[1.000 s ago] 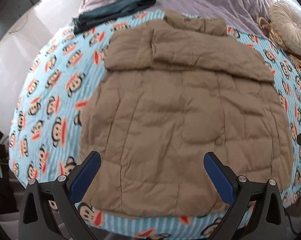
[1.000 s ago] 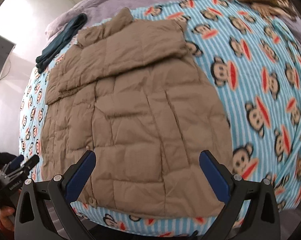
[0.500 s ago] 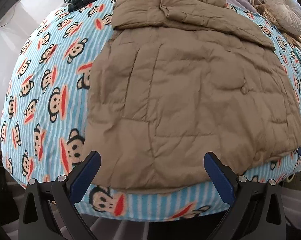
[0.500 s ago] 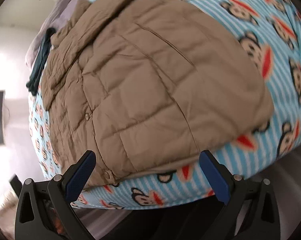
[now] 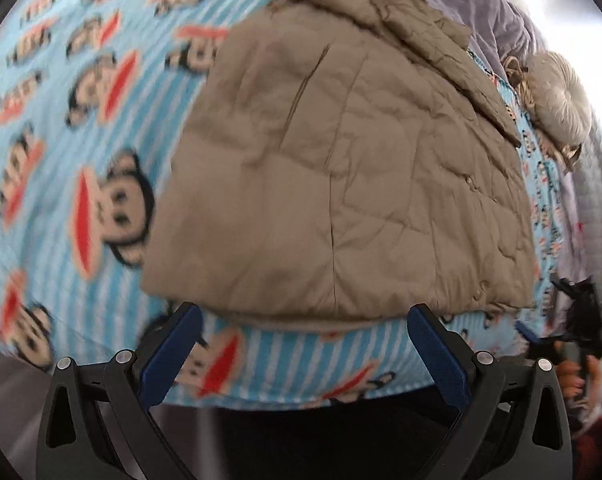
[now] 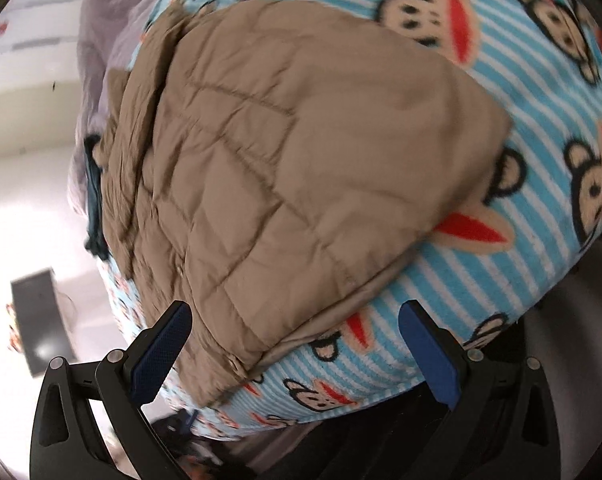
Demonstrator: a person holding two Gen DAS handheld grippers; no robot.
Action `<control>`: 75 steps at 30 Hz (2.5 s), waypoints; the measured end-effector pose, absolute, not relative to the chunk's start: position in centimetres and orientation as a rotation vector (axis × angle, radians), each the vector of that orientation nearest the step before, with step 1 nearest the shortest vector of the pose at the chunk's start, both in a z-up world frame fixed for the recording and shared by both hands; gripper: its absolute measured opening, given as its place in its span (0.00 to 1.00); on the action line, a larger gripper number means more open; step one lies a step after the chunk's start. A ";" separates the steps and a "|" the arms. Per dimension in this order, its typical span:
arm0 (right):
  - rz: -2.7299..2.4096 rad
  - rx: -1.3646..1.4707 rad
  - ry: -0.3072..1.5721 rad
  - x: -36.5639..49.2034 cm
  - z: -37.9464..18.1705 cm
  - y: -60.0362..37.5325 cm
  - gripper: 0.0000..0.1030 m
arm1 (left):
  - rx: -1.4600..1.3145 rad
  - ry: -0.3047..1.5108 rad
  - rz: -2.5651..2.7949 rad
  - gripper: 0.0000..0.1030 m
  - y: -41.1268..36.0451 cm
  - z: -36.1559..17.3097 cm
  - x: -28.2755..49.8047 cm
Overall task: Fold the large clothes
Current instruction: 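Lower both tools to the jacket hem and grasp it, then lift the hem with both tools and fold it over toward the collar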
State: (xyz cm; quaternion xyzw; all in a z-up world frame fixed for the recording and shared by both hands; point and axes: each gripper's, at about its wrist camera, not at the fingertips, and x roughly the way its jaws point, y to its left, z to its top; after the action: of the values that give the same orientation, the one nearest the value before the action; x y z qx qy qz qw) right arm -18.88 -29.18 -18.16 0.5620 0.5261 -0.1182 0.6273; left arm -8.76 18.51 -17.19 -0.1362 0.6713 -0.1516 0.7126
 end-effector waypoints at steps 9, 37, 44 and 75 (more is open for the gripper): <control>-0.269 1.419 1.161 -20.0 -20.8 -30.8 1.00 | -0.589 1.494 -0.365 1.00 17.1 -20.2 -7.6; -0.045 1.252 1.145 -12.3 -15.7 -33.1 0.07 | -0.632 1.213 -0.323 0.13 15.9 -9.7 -1.4; 0.088 1.035 1.101 -5.4 -8.9 -34.5 0.07 | -0.606 1.059 -0.290 0.13 13.1 -3.2 4.6; -0.041 0.888 1.218 23.6 -12.0 -37.8 0.07 | -0.163 1.345 -0.298 0.13 5.0 -13.5 32.9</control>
State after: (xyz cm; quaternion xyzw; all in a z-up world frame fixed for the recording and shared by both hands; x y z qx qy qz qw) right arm 23.64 -37.76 -12.05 0.4032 0.5529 -0.0186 0.7290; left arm 32.88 5.04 -13.52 -0.0750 0.6200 -0.1372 0.7688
